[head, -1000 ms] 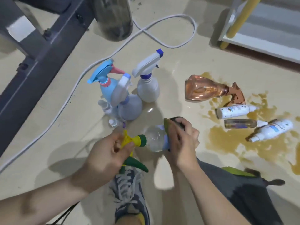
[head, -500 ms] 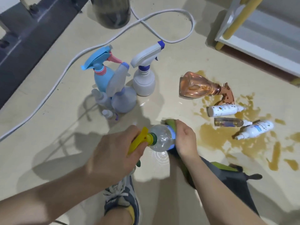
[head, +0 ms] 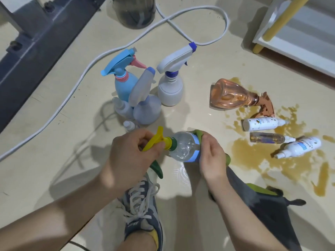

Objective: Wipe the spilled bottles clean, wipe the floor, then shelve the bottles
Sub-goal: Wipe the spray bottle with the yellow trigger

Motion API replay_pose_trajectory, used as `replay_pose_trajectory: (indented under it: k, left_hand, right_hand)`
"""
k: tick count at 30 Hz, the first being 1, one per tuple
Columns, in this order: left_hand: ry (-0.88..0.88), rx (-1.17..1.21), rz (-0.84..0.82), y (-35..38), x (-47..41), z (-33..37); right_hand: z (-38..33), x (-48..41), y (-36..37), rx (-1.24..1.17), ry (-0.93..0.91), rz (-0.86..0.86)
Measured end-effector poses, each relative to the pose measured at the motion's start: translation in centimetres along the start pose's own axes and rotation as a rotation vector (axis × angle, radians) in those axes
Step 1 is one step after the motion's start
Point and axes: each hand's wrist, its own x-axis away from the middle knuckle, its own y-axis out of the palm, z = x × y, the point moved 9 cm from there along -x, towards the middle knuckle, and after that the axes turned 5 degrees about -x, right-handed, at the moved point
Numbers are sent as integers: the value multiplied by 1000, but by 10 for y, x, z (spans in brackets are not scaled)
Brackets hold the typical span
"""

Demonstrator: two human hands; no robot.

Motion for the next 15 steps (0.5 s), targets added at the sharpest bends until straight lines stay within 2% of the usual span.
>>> replay_pose_trajectory:
  k: [2,4,7,10,13,15]
  left_hand:
    - [-18,44,50,-5,-6,0]
    - [-29,47,109,-9,-9,2]
    - [-70,53,169,-13,-10,3]
    - [-47,9,140,-11,-9,7]
    - [-18,-49,122,-7,-8,7]
    - [-10,-75,103,-3,-2,5]
  right_hand:
    - [-42,27,21,37,-214,11]
    - [-73,49,46,42,-334,-1]
    - [-87,78,72,65,-421,-17]
    - [-86,98,72,121,-542,-82]
    - [-83,70,63,116,-540,-180]
    - [-86,51,60,195,-619,-236]
